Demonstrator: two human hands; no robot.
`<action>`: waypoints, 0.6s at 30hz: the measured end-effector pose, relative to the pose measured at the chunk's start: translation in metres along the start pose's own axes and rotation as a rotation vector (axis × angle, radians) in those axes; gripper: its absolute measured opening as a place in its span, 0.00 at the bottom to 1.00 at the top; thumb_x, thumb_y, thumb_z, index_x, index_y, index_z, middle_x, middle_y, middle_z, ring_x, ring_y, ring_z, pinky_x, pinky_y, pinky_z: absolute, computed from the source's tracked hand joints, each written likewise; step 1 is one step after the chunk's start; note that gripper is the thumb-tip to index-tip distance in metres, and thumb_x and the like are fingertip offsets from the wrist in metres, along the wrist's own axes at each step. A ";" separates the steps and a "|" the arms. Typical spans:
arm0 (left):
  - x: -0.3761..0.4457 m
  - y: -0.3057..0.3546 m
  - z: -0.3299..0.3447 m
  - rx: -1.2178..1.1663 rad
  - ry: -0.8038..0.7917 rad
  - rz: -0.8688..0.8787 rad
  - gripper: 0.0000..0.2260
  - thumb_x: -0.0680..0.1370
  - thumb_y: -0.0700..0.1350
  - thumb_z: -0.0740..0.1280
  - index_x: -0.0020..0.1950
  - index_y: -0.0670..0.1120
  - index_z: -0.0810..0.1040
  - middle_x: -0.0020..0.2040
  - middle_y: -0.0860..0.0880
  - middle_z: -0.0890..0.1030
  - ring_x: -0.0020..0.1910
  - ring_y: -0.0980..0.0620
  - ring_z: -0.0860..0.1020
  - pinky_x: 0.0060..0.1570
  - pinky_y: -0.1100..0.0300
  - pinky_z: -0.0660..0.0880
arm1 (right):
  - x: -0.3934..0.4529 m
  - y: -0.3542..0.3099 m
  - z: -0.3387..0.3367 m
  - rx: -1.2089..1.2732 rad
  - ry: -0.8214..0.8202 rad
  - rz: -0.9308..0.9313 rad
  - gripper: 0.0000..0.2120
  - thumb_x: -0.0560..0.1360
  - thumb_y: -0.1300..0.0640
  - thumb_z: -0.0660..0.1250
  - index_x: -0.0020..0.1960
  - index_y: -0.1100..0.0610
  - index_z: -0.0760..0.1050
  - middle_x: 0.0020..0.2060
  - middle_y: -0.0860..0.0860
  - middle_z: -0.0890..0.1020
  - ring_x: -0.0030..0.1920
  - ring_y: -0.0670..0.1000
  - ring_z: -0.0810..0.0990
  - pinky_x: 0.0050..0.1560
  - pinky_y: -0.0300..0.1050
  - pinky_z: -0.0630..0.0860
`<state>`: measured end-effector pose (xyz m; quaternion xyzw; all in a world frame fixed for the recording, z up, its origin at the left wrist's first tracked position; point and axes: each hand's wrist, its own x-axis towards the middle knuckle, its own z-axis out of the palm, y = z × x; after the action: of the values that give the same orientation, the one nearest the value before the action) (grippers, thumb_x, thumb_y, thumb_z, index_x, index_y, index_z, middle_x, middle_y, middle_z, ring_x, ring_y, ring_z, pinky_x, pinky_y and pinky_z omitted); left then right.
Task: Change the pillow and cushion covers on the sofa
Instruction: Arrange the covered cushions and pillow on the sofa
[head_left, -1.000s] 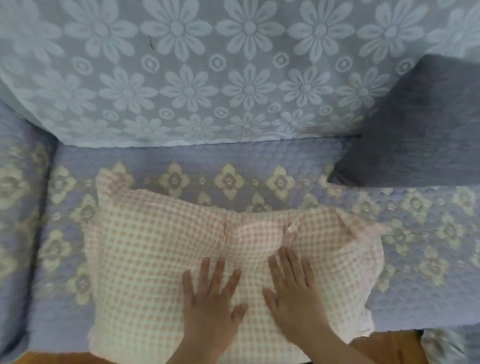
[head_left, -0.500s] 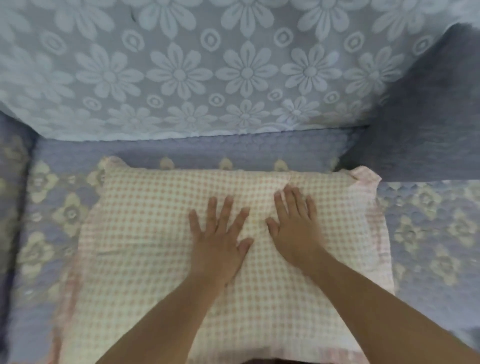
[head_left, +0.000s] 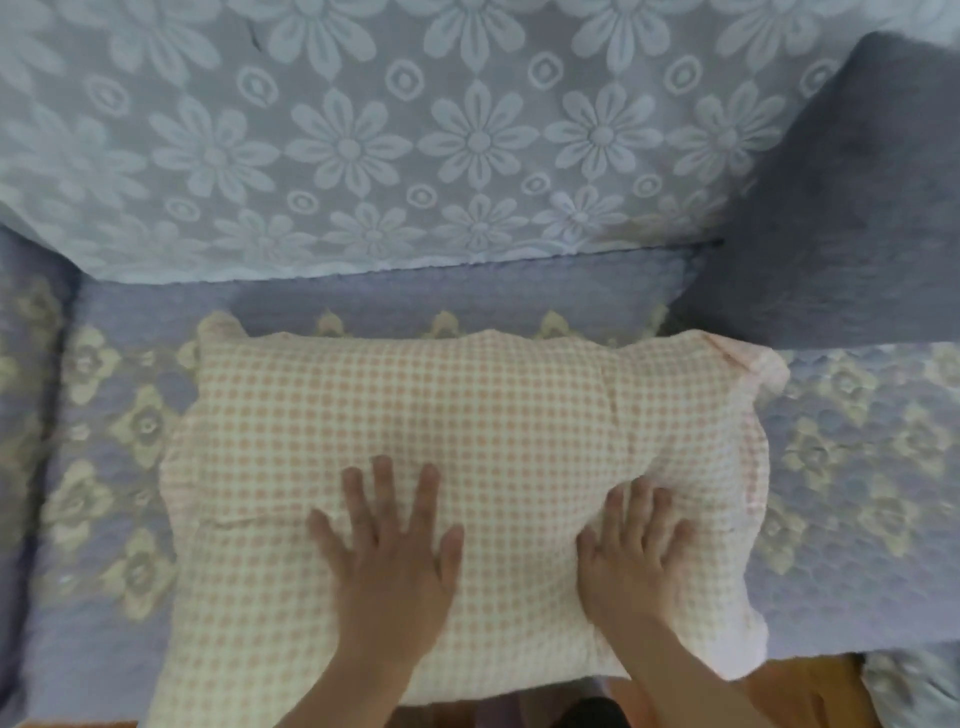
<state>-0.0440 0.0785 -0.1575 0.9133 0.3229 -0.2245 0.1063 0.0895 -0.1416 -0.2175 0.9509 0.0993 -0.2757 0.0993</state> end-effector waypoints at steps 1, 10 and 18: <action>0.013 0.010 0.000 -0.001 0.043 -0.024 0.30 0.83 0.64 0.46 0.83 0.55 0.47 0.83 0.40 0.47 0.81 0.33 0.42 0.71 0.24 0.43 | 0.026 -0.013 -0.001 0.020 -0.013 0.000 0.34 0.80 0.42 0.35 0.81 0.58 0.43 0.77 0.57 0.33 0.77 0.60 0.29 0.76 0.68 0.38; -0.008 -0.041 -0.007 0.047 -0.086 -0.040 0.30 0.83 0.66 0.42 0.83 0.57 0.45 0.84 0.47 0.43 0.82 0.40 0.40 0.72 0.26 0.46 | -0.045 0.022 -0.031 0.085 0.029 -0.241 0.31 0.82 0.42 0.41 0.82 0.54 0.46 0.81 0.55 0.47 0.81 0.58 0.43 0.78 0.62 0.41; 0.010 -0.064 -0.047 -0.124 -0.002 -0.126 0.31 0.82 0.66 0.44 0.81 0.60 0.36 0.82 0.45 0.35 0.81 0.40 0.34 0.75 0.35 0.38 | -0.011 0.028 -0.107 0.598 0.136 0.104 0.34 0.79 0.39 0.61 0.79 0.50 0.54 0.78 0.54 0.54 0.76 0.61 0.55 0.74 0.64 0.60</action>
<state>-0.0620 0.1494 -0.1242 0.8826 0.3927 -0.2113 0.1489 0.1409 -0.1440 -0.1194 0.9581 -0.0288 -0.2228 -0.1779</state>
